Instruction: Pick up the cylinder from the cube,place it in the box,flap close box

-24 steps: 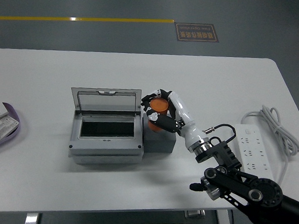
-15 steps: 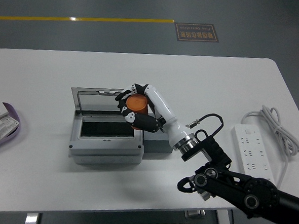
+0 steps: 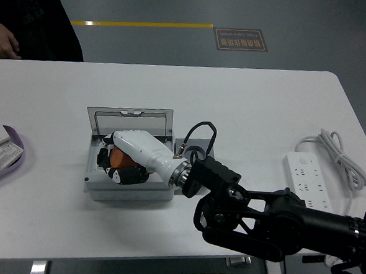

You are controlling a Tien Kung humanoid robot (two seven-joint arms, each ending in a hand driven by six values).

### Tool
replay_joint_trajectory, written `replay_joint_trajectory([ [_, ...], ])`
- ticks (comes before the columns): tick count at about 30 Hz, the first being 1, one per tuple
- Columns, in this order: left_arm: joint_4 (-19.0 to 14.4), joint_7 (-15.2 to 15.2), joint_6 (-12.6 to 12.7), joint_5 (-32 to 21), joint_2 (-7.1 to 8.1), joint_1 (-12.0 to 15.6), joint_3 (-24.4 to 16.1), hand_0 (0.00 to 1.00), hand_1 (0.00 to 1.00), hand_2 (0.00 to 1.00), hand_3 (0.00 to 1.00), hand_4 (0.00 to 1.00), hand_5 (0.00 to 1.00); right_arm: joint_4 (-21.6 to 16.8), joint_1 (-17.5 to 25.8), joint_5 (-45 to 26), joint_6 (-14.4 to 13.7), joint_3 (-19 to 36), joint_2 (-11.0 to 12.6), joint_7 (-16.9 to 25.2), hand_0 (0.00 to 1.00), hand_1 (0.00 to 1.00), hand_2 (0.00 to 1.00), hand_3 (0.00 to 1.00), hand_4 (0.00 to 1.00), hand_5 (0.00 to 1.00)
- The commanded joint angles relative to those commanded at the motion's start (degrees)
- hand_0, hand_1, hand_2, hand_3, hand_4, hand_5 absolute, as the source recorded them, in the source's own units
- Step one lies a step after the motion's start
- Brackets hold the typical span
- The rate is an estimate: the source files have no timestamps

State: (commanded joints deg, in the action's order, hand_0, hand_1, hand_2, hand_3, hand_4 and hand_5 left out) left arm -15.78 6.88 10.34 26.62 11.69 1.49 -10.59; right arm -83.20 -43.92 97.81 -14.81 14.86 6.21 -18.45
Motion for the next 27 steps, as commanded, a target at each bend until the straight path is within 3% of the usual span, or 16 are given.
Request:
replay_joint_trajectory([
  [5, 0.0, 0.1, 0.0, 0.4, 0.04, -0.1, -0.3, 0.512, 0.561, 0.560, 0.604, 0.721, 0.173, 1.5, -0.9, 7.7, 2.4, -0.6, -0.7, -6.9, 0.203, 0.327, 0.355, 0.302, 0.002, 0.002],
  [6, 0.0, 0.2, -0.1, 0.4, 0.05, -0.1, -0.3, 0.513, 0.560, 0.561, 0.605, 0.720, 0.174, 1.7, -1.0, 9.0, 2.6, -0.7, -0.8, -8.1, 0.345, 0.434, 0.463, 0.436, 0.002, 0.002],
  [11, -0.1, 0.3, -0.1, 0.8, -0.01, -0.3, -0.4, 0.513, 0.560, 0.561, 0.605, 0.720, 0.174, 2.3, -1.4, 12.8, 2.6, -1.0, -1.0, -10.7, 0.345, 0.434, 0.463, 0.436, 0.002, 0.002],
  [12, -0.1, 0.3, -0.1, 0.9, -0.03, -0.3, -0.4, 0.513, 0.560, 0.561, 0.604, 0.721, 0.174, 2.4, -1.5, 13.0, 2.4, -1.1, -1.1, -10.7, 0.696, 0.689, 0.693, 0.672, 0.301, 0.143],
  [17, -0.1, 0.3, -0.1, 1.0, -0.05, -0.5, -0.4, 0.513, 0.560, 0.561, 0.604, 0.721, 0.174, 3.0, -1.7, 13.2, 2.0, -1.8, -1.4, -10.9, 0.696, 0.689, 0.693, 0.672, 0.301, 0.143],
  [18, -0.1, 0.2, -0.1, 1.0, -0.03, -0.5, -0.3, 0.513, 0.560, 0.561, 0.605, 0.720, 0.174, 3.2, -1.7, 13.3, 2.2, -1.9, -1.4, -11.0, 0.795, 0.762, 0.770, 0.739, 0.620, 0.318],
  [23, -0.1, 0.2, -0.1, 0.9, 0.04, -0.3, -0.3, 0.513, 0.560, 0.561, 0.605, 0.720, 0.174, 4.1, -2.1, 14.0, 3.2, -3.0, -1.7, -11.7, 0.795, 0.762, 0.770, 0.739, 0.620, 0.318],
  [24, -0.1, 0.3, -0.1, 0.9, 0.05, -0.3, -0.3, 0.513, 0.560, 0.561, 0.605, 0.720, 0.174, 4.1, -2.1, 14.2, 3.3, -3.2, -1.7, -11.8, 0.814, 0.785, 0.779, 0.799, 0.713, 0.319],
  [27, -0.2, 0.2, -0.1, 0.9, 0.05, -0.3, -0.3, 0.513, 0.560, 0.561, 0.605, 0.720, 0.174, 4.2, -2.3, 14.5, 3.5, -3.5, -1.8, -12.0, 0.814, 0.785, 0.779, 0.799, 0.713, 0.319],
])
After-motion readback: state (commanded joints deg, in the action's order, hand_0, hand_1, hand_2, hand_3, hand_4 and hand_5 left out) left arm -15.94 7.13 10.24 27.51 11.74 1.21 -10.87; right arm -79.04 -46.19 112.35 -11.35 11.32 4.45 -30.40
